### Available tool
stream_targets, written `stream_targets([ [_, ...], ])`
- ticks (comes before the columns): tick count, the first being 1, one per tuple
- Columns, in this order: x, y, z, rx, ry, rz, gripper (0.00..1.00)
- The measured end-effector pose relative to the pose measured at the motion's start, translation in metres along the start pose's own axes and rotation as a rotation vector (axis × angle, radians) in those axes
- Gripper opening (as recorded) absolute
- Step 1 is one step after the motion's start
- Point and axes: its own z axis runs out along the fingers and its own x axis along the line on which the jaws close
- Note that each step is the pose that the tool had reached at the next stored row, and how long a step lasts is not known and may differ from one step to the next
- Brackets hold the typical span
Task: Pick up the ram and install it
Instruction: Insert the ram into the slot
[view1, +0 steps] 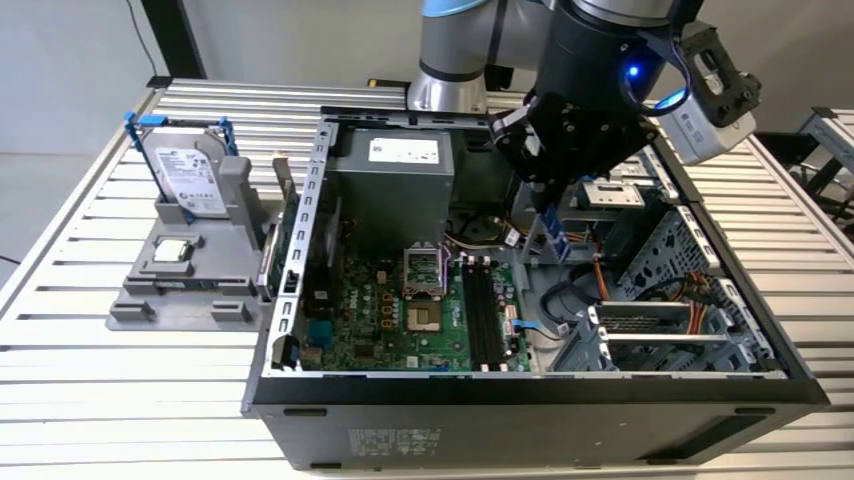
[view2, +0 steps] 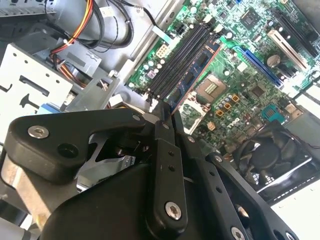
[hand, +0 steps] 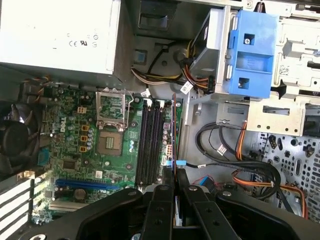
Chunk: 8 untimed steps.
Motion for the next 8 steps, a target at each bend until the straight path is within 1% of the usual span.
stream_targets([
  [6, -0.0005, -0.0001, 0.0006, -0.0001, 0.0, 0.0, 0.0],
  [8, -0.0005, -0.0002, 0.0022, -0.0004, -0.0003, 0.003, 0.0],
])
